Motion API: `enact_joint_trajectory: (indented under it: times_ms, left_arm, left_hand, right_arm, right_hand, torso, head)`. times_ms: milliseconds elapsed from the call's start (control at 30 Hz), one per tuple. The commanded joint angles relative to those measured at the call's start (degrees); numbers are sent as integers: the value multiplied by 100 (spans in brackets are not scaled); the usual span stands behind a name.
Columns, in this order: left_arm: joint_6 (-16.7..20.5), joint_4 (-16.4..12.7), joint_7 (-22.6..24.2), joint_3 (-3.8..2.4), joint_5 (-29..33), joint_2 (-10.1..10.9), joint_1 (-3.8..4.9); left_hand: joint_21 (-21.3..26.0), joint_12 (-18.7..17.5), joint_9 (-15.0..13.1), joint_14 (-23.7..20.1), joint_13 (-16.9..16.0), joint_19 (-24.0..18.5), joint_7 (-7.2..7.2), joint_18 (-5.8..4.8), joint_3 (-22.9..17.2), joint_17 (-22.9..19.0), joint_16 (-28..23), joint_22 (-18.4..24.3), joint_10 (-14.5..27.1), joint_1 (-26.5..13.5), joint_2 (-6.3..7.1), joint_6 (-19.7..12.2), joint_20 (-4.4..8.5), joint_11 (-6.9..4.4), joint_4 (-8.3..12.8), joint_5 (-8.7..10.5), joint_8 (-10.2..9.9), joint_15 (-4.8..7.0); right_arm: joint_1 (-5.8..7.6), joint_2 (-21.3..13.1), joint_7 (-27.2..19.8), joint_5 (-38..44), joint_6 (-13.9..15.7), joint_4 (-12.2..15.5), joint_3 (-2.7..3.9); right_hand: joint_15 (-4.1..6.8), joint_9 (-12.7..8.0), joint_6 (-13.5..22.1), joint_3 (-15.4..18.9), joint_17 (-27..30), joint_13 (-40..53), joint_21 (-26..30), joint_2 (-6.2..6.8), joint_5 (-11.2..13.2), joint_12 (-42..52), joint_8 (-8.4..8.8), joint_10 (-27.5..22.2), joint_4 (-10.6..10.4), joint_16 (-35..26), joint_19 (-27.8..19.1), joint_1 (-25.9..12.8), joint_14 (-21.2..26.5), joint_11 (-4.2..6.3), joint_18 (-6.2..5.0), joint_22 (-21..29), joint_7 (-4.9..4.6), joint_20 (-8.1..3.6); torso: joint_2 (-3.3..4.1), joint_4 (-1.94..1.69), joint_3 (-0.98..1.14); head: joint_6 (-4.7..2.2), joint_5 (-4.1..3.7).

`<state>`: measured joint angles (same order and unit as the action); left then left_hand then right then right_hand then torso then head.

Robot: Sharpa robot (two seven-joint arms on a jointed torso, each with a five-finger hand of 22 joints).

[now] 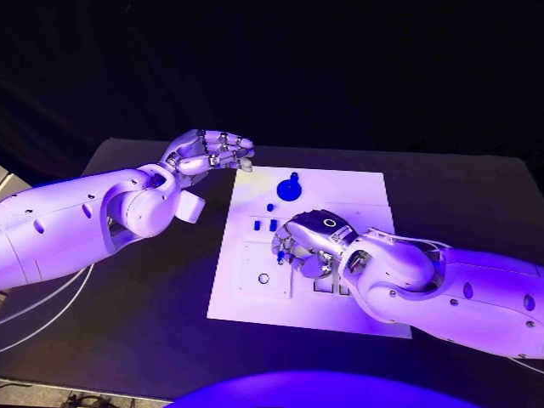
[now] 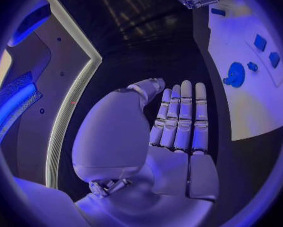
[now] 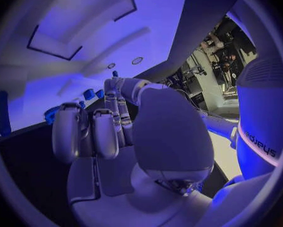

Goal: Assemble the parts on the task board

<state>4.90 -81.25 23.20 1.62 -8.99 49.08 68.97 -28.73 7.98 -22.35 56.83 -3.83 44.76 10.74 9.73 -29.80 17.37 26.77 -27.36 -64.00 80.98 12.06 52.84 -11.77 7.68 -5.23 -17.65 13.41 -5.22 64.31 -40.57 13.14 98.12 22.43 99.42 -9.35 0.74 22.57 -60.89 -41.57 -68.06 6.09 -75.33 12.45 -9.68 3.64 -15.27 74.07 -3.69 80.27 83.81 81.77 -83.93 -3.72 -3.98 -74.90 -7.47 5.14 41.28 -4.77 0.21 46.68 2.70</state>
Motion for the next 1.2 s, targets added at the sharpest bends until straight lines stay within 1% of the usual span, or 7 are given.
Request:
enact_joint_trajectory:
  times_ms: [33, 133, 200, 333, 800, 1200]
  left_arm:
    - [-40, -5, 21, -6, 17, -12, 1]
    - [-45, -4, 18, -6, 17, -12, 1]
    - [-47, -3, 15, -6, 17, -11, 1]
    - [-51, 1, 11, -6, 17, -10, 1]
    - [-61, 16, -2, -6, 17, -11, 1]
    - [-61, 18, -12, -6, 17, -5, 1]
  left_hand:
    - [23, -38, 7, 8, -6, 3, 39, 38, 5, 11, -39, 11, -15, 17, 26, 3, -50, 42, 37, 0, -30, -38]
    - [23, -38, 7, 8, -6, 3, 39, 38, 5, 11, -39, 11, -15, 17, 26, 3, -50, 42, 37, 0, -30, -38]
    - [23, -38, 7, 8, -6, 3, 39, 38, 5, 11, -39, 11, -15, 17, 26, 3, -50, 42, 37, 0, -30, -38]
    - [28, -43, 7, 8, -7, 3, 39, 38, 6, 15, -47, 14, -14, 14, 27, 4, -51, 43, 35, 0, -32, -40]
    - [28, -43, 7, 8, -7, 3, 39, 38, 6, 15, -47, 14, -14, 14, 27, 4, -51, 43, 35, 0, -32, -40]
    - [37, -50, 7, 8, -7, 3, 40, 38, 6, 20, -59, 19, -12, 11, 26, 4, -54, 45, 33, 0, -34, -42]
  right_arm:
    - [-32, 31, 12, 227, -110, -21, -2]
    - [-50, 46, 28, 277, -108, -52, -3]
    - [-56, 50, 32, 290, -103, -68, -4]
    - [-63, 55, 34, 298, -104, -85, -4]
    - [-70, 56, 55, 320, -81, -98, -5]
    - [-71, 43, 38, 320, -258, -97, -5]
  right_hand:
    - [29, 7, -31, 0, -12, 8, -15, -26, -39, 25, -26, 29, 38, 43, 98, -31, -217, 14, 93, -895, -22, -39]
    - [29, 7, -31, 0, -12, 8, -15, -26, -39, 25, -26, 29, 38, 43, 98, -31, -217, 14, 93, -895, -22, -39]
    - [29, 7, -31, 0, -12, 8, -15, -26, -39, 25, -26, 29, 38, 43, 98, -31, -217, 14, 93, -895, -22, -39]
    - [29, 7, -31, 0, -12, 8, -15, -26, -39, 25, -26, 29, 38, 43, 98, -31, -217, 14, 93, -895, -22, -39]
    - [29, 7, -31, 0, -12, 8, -15, -26, -39, 25, -26, 29, 38, 43, 98, -31, -217, 14, 93, -895, -22, -39]
    - [28, 13, -27, -3, -13, 8, -13, -32, -37, 21, -26, 29, 55, 46, 97, -47, -219, 12, 92, -896, -24, -39]
  torso:
    - [8, 10, 6]
    - [8, 6, 9]
    - [5, 4, 7]
    - [7, 7, 8]
    - [4, 1, 5]
    - [3, 4, 0]
  head:
    - [31, 22]
    - [42, 25]
    - [50, 27]
    - [66, 42]
    - [63, 30]
    - [86, 35]
